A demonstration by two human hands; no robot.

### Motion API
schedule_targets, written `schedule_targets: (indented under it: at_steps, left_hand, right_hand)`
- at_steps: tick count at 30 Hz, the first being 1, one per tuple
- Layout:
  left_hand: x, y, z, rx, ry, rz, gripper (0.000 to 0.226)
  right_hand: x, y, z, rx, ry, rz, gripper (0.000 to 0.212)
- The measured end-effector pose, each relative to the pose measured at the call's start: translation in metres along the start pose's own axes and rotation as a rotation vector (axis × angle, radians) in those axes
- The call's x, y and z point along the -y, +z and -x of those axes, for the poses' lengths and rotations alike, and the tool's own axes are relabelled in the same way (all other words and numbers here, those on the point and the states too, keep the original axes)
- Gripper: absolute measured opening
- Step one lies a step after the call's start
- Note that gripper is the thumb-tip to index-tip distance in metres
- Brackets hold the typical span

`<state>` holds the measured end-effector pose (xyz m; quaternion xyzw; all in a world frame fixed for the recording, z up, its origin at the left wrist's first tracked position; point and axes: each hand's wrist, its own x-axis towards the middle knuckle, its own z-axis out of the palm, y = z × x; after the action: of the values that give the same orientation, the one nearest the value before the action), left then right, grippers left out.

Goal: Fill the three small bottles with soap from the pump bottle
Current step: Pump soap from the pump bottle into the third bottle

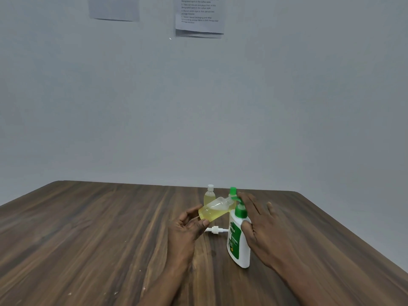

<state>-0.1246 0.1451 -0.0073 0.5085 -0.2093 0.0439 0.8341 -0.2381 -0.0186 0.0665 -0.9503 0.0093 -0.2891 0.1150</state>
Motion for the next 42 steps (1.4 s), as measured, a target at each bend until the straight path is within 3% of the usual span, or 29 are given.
schedule_targets:
  at_steps: [42]
  left_hand:
    - [-0.0031,0.0001,0.0032,-0.019,-0.031,0.016,0.037]
  right_hand:
    - [0.0059,0.0012,0.0016,0.021,0.012,0.013,0.057]
